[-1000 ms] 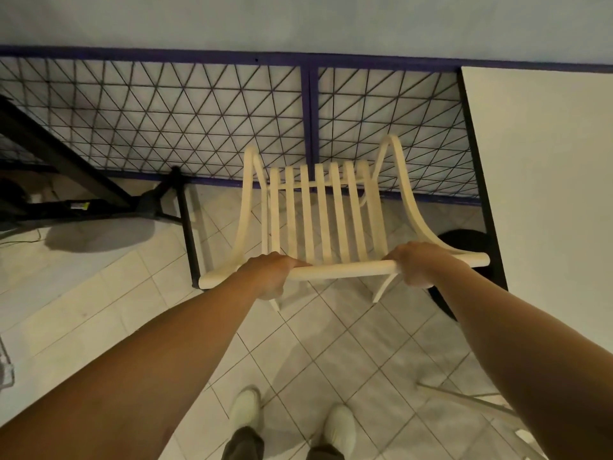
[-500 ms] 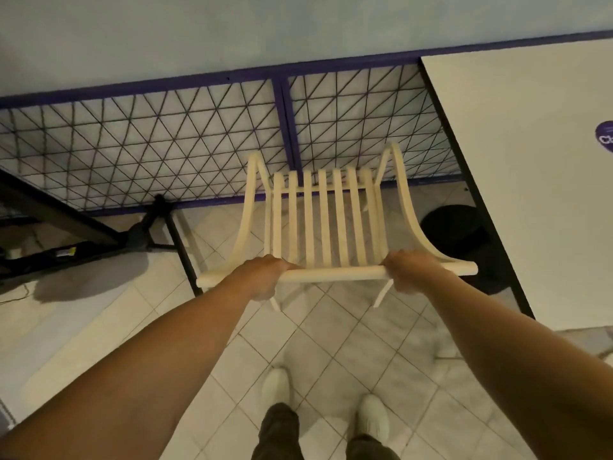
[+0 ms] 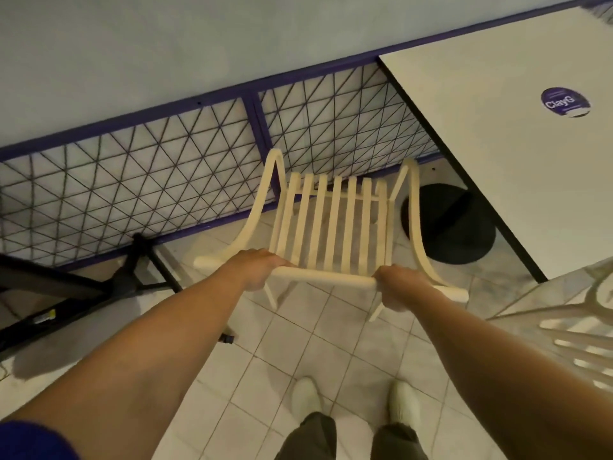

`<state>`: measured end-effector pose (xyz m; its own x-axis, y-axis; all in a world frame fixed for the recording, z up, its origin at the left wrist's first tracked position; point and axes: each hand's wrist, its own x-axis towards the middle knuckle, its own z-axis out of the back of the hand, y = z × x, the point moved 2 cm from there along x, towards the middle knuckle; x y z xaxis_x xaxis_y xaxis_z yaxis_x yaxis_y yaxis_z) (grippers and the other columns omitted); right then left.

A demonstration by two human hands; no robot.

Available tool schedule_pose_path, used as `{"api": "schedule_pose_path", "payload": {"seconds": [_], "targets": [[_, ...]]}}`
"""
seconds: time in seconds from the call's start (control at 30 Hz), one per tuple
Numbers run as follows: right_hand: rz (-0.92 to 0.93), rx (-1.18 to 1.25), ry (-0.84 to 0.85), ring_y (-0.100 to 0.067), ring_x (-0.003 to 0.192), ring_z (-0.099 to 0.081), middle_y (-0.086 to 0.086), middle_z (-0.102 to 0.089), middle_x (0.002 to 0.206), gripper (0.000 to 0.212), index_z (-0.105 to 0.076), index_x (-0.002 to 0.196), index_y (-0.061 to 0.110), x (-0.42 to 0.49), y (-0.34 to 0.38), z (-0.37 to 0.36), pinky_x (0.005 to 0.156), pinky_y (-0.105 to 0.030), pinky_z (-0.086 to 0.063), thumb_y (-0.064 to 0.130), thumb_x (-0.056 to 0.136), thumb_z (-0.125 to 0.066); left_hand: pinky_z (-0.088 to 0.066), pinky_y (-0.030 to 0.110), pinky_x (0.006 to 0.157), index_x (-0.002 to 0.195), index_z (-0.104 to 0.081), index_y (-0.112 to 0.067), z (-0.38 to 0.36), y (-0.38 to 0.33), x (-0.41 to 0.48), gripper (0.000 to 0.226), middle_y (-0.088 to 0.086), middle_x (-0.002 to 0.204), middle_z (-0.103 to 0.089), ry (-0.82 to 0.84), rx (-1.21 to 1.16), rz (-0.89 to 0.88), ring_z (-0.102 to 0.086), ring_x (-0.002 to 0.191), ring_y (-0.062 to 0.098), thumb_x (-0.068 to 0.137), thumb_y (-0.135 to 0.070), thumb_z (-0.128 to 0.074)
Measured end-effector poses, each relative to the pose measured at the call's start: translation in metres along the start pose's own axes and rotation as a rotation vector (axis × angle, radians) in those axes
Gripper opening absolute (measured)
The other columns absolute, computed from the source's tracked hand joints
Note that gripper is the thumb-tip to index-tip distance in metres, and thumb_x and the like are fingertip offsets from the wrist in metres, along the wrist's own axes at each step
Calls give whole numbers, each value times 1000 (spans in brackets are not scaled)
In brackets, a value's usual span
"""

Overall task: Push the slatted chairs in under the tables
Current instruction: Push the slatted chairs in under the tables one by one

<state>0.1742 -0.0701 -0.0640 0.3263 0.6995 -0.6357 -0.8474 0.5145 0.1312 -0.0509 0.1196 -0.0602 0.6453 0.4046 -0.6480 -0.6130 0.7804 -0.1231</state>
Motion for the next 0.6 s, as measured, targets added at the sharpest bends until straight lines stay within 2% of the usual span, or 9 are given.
{"api": "schedule_pose_path", "payload": {"seconds": [0.3, 0.4, 0.5, 0.6], "targets": [[-1, -22, 12, -19, 91, -62, 5, -60, 98, 34, -60, 120, 28, 1, 16, -12, 93, -45, -53, 19, 88, -68, -40, 33, 64, 148, -34, -56, -8, 13, -2, 88, 3, 119, -59, -55, 87, -21, -57, 82, 21, 91, 8, -52], [12, 23, 31, -17, 89, -61, 7, -61, 97, 37, -61, 121, 32, 1, 12, -12, 94, -44, -52, 21, 87, -68, -41, 33, 65, 146, -36, -56, -10, 13, 0, 80, 1, 119, -61, -42, 54, -9, -53, 81, 19, 91, -1, -55], [63, 35, 101, -17, 95, -61, 7, -64, 107, 42, -58, 127, 34, 1, 13, -7, 94, -40, -51, 25, 88, -67, -46, 33, 70, 145, -39, -56, -10, 14, 1, 71, -2, 120, -63, -10, 27, -16, -57, 88, 18, 92, -12, -57], [102, 52, 177, -19, 105, -60, 5, -63, 119, 51, -53, 136, 35, 4, 15, -1, 95, -39, -49, 26, 87, -67, -43, 32, 69, 145, -38, -56, -6, 12, -2, 70, -5, 112, -60, 26, -1, -6, -55, 87, 17, 92, -13, -57]]}}
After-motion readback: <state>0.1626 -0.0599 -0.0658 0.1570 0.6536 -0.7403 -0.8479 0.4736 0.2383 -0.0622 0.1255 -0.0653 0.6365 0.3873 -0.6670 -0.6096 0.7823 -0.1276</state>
